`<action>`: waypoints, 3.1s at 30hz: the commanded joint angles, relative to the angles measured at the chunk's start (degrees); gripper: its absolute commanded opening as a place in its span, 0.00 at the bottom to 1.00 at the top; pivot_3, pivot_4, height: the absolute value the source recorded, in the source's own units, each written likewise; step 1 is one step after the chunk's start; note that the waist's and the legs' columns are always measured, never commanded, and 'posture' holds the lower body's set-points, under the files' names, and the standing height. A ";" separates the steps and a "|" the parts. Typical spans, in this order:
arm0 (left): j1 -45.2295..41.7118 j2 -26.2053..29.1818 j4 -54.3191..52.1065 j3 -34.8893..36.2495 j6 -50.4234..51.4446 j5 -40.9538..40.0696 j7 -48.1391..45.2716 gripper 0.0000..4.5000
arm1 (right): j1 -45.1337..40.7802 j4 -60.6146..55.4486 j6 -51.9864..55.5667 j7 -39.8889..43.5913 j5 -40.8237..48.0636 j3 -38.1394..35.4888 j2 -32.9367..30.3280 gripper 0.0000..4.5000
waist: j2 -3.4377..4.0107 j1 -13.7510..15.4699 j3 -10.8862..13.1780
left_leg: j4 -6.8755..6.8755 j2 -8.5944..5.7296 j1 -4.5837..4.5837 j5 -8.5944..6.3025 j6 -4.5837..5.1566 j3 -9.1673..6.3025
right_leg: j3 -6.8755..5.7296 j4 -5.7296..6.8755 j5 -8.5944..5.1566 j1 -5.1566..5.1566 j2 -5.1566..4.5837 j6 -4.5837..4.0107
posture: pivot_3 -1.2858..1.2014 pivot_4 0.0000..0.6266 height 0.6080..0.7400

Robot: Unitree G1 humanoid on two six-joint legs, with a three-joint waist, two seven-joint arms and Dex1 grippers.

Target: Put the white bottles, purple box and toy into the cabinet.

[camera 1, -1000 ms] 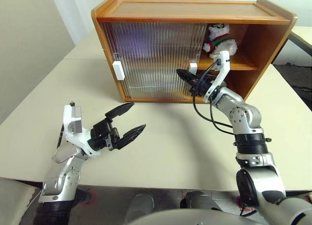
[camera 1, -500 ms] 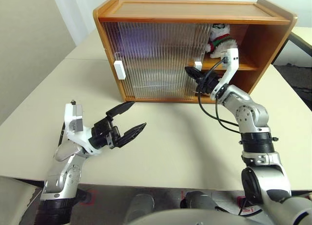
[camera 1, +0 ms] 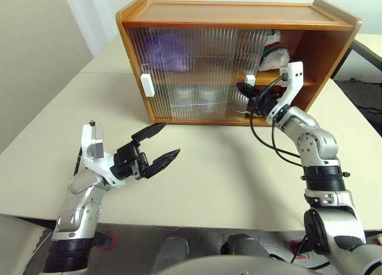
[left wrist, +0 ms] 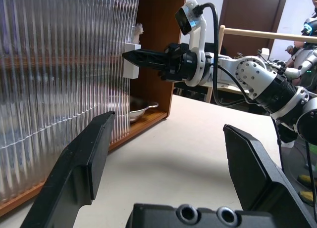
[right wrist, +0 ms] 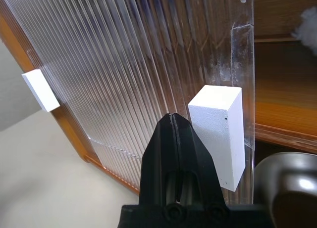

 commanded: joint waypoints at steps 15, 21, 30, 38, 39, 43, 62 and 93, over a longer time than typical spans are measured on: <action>-0.15 0.61 0.58 -0.13 0.77 0.22 -0.95 1.00 | 1.97 1.46 -2.75 -1.27 -3.01 -2.54 -4.97 0.01 | 0.00 -0.08 0.00 | 0.06 -0.04 -0.01 0.00 -0.01 -0.01 | 0.04 -0.04 0.01 -0.02 -0.03 0.17 | 0.51 0.00 1.00; -0.23 0.77 0.65 -0.03 0.97 0.21 -1.22 1.00 | 2.46 2.95 -4.57 -0.46 -4.26 -2.94 -6.97 0.01 | -0.01 -0.02 0.00 | 0.07 -0.08 -0.03 0.00 -0.01 -0.01 | 0.05 -0.07 0.02 -0.01 -0.11 0.17 | 0.51 0.00 1.00; -1.15 1.18 1.38 -0.14 1.12 0.10 -1.80 1.00 | 2.19 5.98 -7.27 0.03 -4.39 -4.72 -10.54 0.01 | -0.02 -0.05 0.01 | 0.12 -0.09 -0.05 0.01 -0.02 0.00 | 0.06 -0.08 -0.04 -0.02 -0.17 0.37 | 0.50 0.00 1.00; -1.74 1.20 1.95 -0.09 1.16 0.18 -2.08 1.00 | 2.19 8.84 -9.46 0.60 -5.34 -5.81 -12.53 0.01 | -0.02 -0.57 0.02 | 0.09 -0.07 -0.16 0.01 -0.03 0.03 | 0.14 -0.08 0.00 -0.21 -0.20 0.40 | 0.50 0.00 1.00; -1.75 1.20 1.94 -0.10 1.17 0.19 -2.06 1.00 | 2.04 9.67 -10.00 0.76 -5.57 -6.05 -12.87 0.01 | -0.02 -0.71 0.02 | 0.06 -0.06 -0.18 0.01 -0.03 0.06 | 0.15 -0.08 0.01 -0.22 -0.19 0.38 | 0.50 0.00 1.00; -1.83 1.18 1.88 -0.10 1.28 0.22 -1.97 1.00 | 1.70 11.95 -11.48 1.30 -6.18 -6.72 -13.96 0.01 | -0.02 -0.89 0.02 | 0.09 -0.08 -0.41 0.02 -0.03 0.12 | 0.14 -0.09 0.13 -0.19 -0.16 0.38 | 0.50 0.00 1.00; -1.51 0.75 1.57 -0.27 1.20 0.25 -1.69 1.00 | 2.08 15.51 -13.63 0.59 -7.65 -8.84 -19.64 0.01 | -0.07 -0.97 0.06 | 0.20 -0.17 -0.44 0.09 0.03 0.04 | 0.22 -0.18 0.11 -0.37 -0.71 0.62 | 0.50 0.00 1.00; 0.54 1.57 1.01 1.42 1.50 -0.51 -1.84 1.00 | 9.90 -1.19 2.40 26.58 22.39 -17.74 -17.62 0.99 | -0.10 -0.84 0.08 | -0.01 -0.96 -0.93 0.30 0.08 0.46 | 0.22 -0.09 -0.39 -0.38 -0.73 1.25 | 0.51 0.00 1.00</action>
